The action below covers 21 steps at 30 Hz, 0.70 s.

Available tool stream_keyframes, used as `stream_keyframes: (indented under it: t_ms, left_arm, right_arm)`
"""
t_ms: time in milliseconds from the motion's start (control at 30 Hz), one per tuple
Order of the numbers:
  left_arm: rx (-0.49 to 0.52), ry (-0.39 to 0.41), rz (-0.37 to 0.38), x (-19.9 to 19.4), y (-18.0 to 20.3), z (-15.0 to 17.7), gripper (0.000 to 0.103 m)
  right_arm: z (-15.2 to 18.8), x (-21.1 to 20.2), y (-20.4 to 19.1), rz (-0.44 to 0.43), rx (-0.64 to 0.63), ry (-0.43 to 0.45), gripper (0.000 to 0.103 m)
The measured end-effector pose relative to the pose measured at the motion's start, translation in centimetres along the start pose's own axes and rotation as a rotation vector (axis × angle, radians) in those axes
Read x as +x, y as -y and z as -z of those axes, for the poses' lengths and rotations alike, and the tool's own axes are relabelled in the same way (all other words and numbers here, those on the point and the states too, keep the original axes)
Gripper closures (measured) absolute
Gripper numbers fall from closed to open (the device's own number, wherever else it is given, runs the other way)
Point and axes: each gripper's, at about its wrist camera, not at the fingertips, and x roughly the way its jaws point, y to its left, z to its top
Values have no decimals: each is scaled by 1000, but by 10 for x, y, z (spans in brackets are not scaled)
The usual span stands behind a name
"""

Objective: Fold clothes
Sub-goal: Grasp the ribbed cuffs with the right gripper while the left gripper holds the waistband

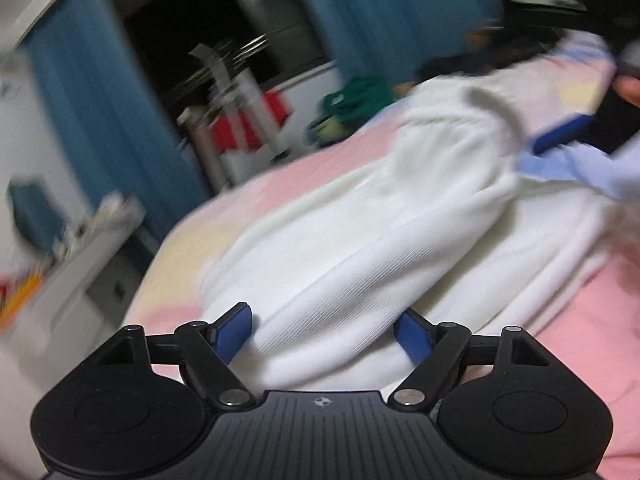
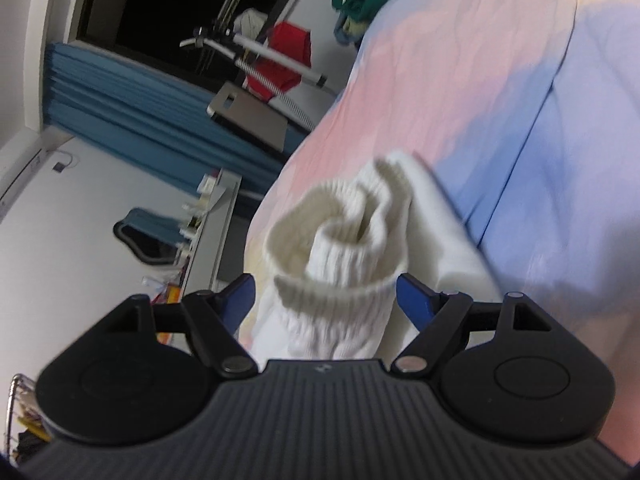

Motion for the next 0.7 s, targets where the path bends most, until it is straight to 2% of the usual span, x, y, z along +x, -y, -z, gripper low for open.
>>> stream_keyframes:
  t_ms: [133, 300, 467, 600, 700]
  left_arm:
    - [-120, 5, -34, -3, -18, -9, 23]
    - [-159, 12, -36, -9, -27, -15, 23]
    - [-221, 24, -20, -18, -36, -13, 25]
    - [-243, 35, -17, -26, -34, -10, 25]
    - [-248, 41, -17, -26, -35, -8, 25]
  right_arm:
    - [14, 11, -6, 52, -29, -40, 23]
    - [30, 27, -19, 100, -90, -36, 23]
    - [45, 39, -27, 182, -150, 94, 23]
    - [46, 50, -25, 191, -189, 158, 24]
    - [45, 54, -21, 188, -202, 160, 35]
